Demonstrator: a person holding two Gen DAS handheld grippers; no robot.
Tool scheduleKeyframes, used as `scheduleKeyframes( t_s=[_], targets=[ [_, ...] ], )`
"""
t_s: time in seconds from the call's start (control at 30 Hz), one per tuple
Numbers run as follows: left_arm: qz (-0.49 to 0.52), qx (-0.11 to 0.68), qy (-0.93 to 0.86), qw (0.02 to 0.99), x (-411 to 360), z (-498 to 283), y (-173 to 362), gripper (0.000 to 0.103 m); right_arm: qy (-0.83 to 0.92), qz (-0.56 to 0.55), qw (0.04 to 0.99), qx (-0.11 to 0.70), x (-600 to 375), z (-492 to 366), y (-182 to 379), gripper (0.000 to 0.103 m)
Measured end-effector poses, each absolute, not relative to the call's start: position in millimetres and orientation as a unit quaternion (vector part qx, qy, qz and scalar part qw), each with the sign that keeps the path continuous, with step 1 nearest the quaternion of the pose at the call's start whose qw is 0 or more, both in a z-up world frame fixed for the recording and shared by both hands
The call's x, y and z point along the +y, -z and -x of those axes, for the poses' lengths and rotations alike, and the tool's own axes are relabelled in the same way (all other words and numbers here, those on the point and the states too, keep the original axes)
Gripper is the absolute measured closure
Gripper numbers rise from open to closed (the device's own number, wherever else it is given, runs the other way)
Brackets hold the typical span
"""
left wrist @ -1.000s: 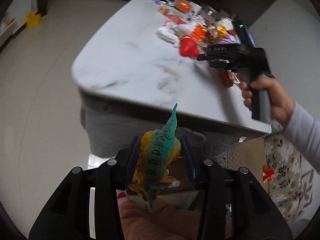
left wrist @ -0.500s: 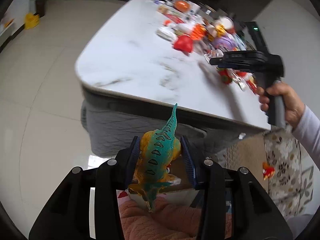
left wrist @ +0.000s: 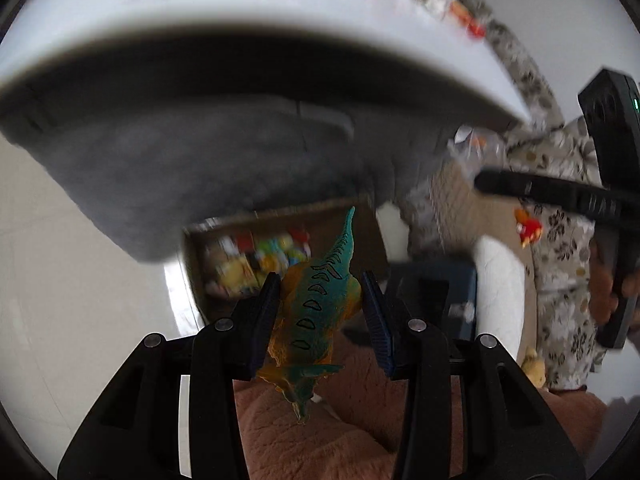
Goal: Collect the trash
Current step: 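Lower both held items into the cardboard box and release them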
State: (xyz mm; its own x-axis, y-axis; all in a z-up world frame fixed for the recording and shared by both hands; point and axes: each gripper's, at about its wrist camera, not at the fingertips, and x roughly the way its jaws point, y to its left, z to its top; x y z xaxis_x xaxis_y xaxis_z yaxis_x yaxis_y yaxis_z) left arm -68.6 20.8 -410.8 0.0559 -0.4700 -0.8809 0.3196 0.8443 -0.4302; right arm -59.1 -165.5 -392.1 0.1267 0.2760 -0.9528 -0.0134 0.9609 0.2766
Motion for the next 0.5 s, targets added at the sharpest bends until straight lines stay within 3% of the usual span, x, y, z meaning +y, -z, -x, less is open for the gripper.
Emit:
scheduleKeyframes(
  t_s=[0.23,0.3,0.33,0.5],
  targets=[
    [0.034,0.711,0.209,0.671,-16,55,545,0.061,-0.033,-0.122,0.687,0.716,-190,62,547,0.064],
    [0.039,0.737,0.159,0.656,-17,47,586,0.042,-0.003,-0.123,0.673,0.729,-204,64,584,0.022],
    [0.046,0.750,0.138,0.646,-14,43,604,0.033,0.009,-0.124,0.671,0.731,-212,64,596,0.023],
    [0.057,0.781,0.075,0.617,-12,30,642,0.033,0.038,-0.148,0.649,0.745,-228,67,620,0.022]
  ],
)
